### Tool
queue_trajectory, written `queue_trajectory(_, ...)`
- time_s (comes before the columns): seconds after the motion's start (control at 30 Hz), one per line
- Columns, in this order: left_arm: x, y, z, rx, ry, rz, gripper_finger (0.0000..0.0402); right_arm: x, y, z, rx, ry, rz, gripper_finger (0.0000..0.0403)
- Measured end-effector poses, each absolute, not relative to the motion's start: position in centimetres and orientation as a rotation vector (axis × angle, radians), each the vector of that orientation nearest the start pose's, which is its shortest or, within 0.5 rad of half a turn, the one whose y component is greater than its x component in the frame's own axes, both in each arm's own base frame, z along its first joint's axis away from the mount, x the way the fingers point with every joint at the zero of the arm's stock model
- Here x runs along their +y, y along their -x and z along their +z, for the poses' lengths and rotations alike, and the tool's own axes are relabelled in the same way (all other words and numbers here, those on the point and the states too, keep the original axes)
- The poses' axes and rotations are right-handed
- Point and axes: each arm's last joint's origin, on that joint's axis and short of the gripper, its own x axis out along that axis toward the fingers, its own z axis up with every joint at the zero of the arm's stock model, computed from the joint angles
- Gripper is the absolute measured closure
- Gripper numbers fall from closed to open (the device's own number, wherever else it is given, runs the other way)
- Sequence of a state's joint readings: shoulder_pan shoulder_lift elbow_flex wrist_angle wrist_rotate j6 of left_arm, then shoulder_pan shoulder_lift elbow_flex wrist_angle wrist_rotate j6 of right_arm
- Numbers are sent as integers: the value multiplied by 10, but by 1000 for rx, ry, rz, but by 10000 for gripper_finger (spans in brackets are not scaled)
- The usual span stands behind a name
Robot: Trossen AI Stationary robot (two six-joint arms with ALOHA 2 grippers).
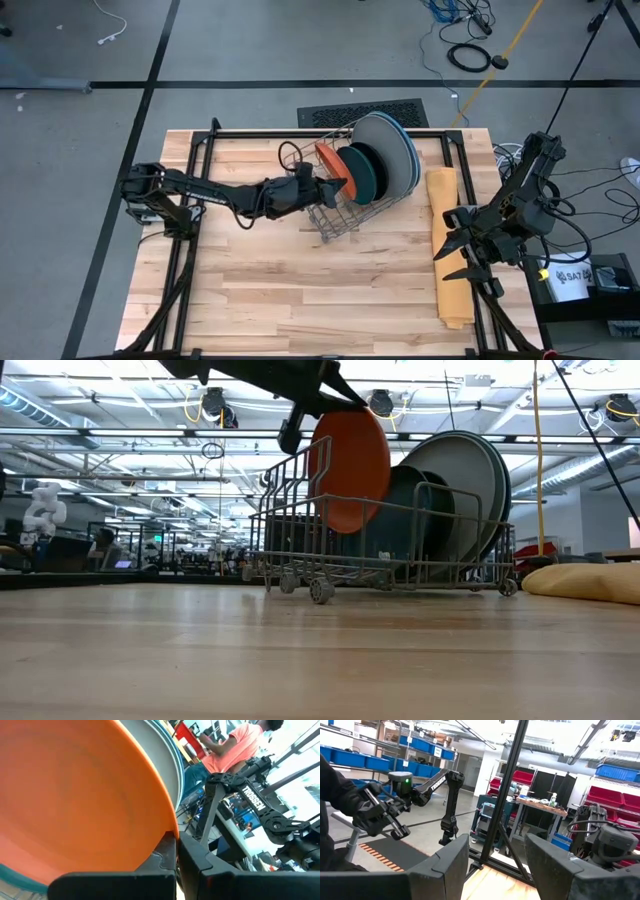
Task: Sort dishes
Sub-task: Put the orange plate into the dish rack
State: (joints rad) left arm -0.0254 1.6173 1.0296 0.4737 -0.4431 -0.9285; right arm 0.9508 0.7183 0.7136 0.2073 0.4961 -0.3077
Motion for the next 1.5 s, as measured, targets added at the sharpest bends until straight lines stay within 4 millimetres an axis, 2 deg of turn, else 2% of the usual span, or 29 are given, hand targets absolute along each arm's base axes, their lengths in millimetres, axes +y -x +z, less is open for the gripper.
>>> queue_trajectory(0.4, 2, -364, 270, -49, 886, 376, 400, 120, -103, 355, -222, 165, 424, 218)
queue_trajectory(0.8, 14, -364, 270, -90, 1033, 394, 400, 120, -103, 355, -225, 164, 424, 218)
queue_trajectory(1.17, 14, -370, 280, -16, 1028, 377, 400, 120, -103, 355, -223, 168, 424, 218)
queue_trajectory(1.5, 18, -378, 268, 11, 1016, 354, 400, 120, -103, 355, -223, 167, 423, 218)
